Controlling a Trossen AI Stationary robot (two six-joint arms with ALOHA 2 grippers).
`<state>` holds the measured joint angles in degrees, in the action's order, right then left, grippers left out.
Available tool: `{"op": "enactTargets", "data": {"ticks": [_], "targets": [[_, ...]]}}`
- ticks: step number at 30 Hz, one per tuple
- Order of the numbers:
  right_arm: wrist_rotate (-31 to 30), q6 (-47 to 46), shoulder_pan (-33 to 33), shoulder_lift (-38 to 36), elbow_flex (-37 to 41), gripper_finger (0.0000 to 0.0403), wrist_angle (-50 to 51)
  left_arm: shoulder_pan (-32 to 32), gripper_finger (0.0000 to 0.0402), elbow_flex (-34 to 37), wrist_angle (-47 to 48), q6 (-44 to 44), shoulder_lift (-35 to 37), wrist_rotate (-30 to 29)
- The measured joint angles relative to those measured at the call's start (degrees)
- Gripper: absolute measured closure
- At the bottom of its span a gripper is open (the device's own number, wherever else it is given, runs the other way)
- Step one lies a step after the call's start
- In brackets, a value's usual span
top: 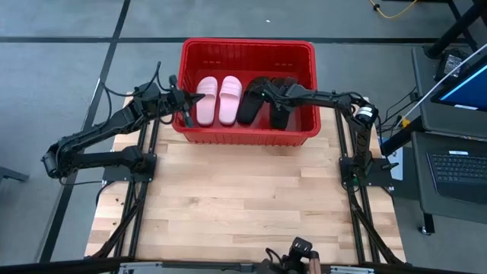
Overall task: Pick and place slides into bin
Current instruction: Put the black slide into the red bin, then return to Home Position
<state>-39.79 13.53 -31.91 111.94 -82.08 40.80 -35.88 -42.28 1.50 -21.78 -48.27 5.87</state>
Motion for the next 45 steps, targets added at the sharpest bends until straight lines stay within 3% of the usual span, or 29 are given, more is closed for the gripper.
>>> {"op": "enactTargets", "data": {"ticks": [11, 21, 24, 30, 38, 45], "targets": [[0.0, -1.1, 2.3, -0.2, -0.5, 0.0229, 2.0, 0.0, 0.0399, 0.0, 0.0, 0.0, 0.0, 2.8], [0.2, -1.9, 4.0, -0.4, -12.4, 0.0223, 11.3, 0.0, 0.0399, 0.0, 0.0, -1.0, 0.6, 2.7], [0.4, -6.0, 5.1, -0.4, -17.3, 0.0252, 17.6, 0.0, 0.0400, 0.0, 0.0, -2.0, 2.6, 2.7], [0.5, -11.6, 8.4, -0.4, -28.3, 0.0388, 28.7, 0.0, 0.0400, 0.0, 0.9, 1.2, 8.5, 2.7], [1.4, -16.4, 15.9, -0.4, -39.7, 0.0397, 32.1, 1.1, 0.0400, 0.0, 11.7, 9.1, 16.0, 3.1], [4.2, -20.9, 25.7, -0.4, -42.8, 0.0400, 27.4, 4.8, 0.0400, 0.0, 15.6, 14.1, 24.9, 3.1]]}}
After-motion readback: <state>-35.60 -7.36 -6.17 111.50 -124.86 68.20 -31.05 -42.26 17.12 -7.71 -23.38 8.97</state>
